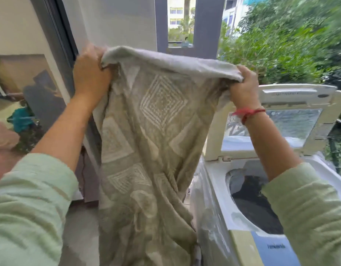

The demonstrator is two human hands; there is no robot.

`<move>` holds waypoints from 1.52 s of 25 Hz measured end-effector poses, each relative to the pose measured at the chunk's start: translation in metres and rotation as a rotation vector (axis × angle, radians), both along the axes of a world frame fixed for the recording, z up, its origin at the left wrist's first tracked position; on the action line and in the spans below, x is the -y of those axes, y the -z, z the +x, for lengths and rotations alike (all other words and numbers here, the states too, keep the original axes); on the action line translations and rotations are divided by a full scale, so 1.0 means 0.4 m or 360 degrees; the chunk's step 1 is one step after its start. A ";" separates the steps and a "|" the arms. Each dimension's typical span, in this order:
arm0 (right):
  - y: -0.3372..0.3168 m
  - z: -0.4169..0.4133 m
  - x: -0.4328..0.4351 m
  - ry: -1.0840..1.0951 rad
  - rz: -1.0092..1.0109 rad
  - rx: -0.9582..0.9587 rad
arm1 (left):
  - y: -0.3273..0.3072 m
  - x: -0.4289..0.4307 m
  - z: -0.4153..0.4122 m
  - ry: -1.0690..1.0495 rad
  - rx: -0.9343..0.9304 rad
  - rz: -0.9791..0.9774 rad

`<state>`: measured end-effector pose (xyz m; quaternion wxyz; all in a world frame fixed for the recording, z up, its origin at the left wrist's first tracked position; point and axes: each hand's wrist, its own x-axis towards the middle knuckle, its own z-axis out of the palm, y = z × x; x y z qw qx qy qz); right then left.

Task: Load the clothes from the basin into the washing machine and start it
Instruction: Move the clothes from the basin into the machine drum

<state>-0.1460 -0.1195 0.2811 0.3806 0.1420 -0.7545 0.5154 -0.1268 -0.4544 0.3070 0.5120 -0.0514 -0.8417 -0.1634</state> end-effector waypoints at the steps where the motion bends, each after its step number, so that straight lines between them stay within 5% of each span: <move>1: 0.026 -0.005 -0.036 -0.0018 0.0123 0.0088 | 0.039 0.001 -0.007 0.0028 0.0098 -0.0100; 6: 0.061 -0.005 -0.059 -0.0040 -0.0070 0.0011 | 0.072 -0.042 0.004 0.0119 0.0230 -0.0038; 10: 0.125 -0.010 -0.082 -0.0055 -0.0141 0.0123 | 0.118 -0.058 0.004 0.0311 0.0667 0.0087; 13: 0.129 0.014 -0.130 -0.0095 -0.0579 0.0167 | 0.135 -0.125 -0.003 0.0539 0.0712 0.0177; 19: 0.030 -0.011 -0.459 -0.0259 -0.1596 -0.0188 | 0.102 -0.550 -0.072 0.0946 0.0409 0.0114; 24: 0.222 -0.090 -0.860 0.0117 -0.1701 0.0062 | 0.377 -0.974 -0.161 0.0785 0.1076 -0.0147; 26: 0.399 -0.089 -0.941 0.0491 -0.1450 0.0468 | 0.529 -1.064 -0.182 0.0718 0.1402 -0.0287; 28: 0.545 -0.087 -0.986 0.0789 -0.0839 0.0855 | 0.657 -1.122 -0.184 0.0688 0.1660 -0.0499; 32: 0.715 -0.100 -1.002 0.0397 0.0344 0.1720 | 0.809 -1.142 -0.156 0.0780 0.2344 -0.0774; 35: 0.721 -0.074 -0.943 0.0021 0.1452 0.2271 | 0.797 -1.052 -0.124 0.1035 0.1887 -0.0328; 38: 0.656 -0.070 -0.775 0.0113 0.1329 0.1769 | 0.763 -0.829 -0.051 0.0821 0.1252 0.0108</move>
